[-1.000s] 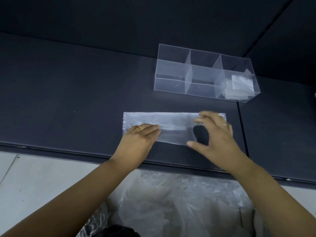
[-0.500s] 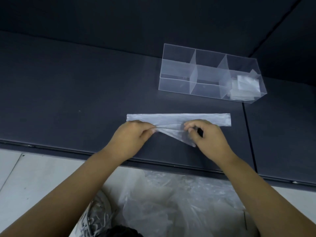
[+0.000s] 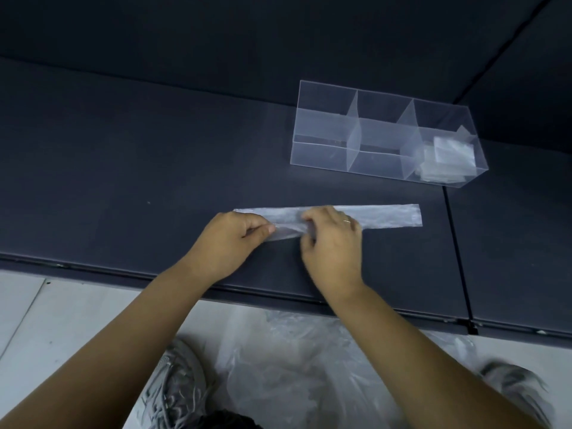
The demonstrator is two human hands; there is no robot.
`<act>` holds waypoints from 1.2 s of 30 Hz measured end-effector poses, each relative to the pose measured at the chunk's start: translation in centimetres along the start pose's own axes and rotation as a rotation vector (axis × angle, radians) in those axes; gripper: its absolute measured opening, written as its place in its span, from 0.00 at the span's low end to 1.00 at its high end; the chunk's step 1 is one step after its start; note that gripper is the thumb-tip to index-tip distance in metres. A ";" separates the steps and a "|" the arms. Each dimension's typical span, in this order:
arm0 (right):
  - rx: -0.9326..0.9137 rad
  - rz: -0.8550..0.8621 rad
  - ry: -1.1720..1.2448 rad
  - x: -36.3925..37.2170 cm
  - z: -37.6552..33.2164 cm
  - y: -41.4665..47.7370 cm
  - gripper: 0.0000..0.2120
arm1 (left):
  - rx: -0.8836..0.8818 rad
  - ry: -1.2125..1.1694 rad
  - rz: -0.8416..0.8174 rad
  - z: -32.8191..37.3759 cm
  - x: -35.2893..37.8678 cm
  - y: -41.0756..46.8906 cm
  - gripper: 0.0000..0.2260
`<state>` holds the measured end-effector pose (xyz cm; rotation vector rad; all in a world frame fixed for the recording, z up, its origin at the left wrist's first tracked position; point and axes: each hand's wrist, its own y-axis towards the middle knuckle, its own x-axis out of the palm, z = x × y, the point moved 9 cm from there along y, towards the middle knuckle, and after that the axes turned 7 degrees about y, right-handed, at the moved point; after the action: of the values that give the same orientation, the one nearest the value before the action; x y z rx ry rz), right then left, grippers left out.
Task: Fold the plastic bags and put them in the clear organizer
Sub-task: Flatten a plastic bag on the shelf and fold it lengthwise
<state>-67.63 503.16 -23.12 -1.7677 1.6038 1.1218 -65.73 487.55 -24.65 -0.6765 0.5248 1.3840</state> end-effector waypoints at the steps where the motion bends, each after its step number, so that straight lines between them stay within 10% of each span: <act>1: 0.015 0.022 0.048 -0.8 1.1 0.1 0.12 | -0.009 -0.021 -0.003 -0.3 0.0 0.0 0.08; 8: 0.389 -0.092 0.460 -3.1 10.3 1.0 0.13 | -0.164 -0.140 -0.010 -2.9 -1.0 1.4 0.07; 17: 0.531 -0.047 0.428 -2.3 11.4 1.8 0.03 | -0.356 -0.029 0.234 -5.2 -2.6 0.4 0.13; 21: 0.522 -0.039 0.396 -2.4 11.3 1.9 0.03 | 0.034 0.398 0.495 1.9 -2.8 -1.5 0.15; 26: 0.573 -0.057 0.337 -2.6 10.8 1.9 0.03 | 0.111 0.696 -0.021 3.0 6.1 -1.4 0.32; 30: 0.183 0.158 0.149 -4.6 5.2 1.6 0.15 | 0.058 0.878 -0.078 0.6 7.8 -1.7 0.34; 36: -0.207 -0.457 -0.015 4.4 0.8 -2.7 0.28 | 0.075 0.866 -0.073 0.3 8.0 -1.5 0.32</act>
<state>-65.37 501.82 -27.61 -2.1114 1.0217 1.0970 -63.23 493.35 -29.78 -1.2183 1.2086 0.9455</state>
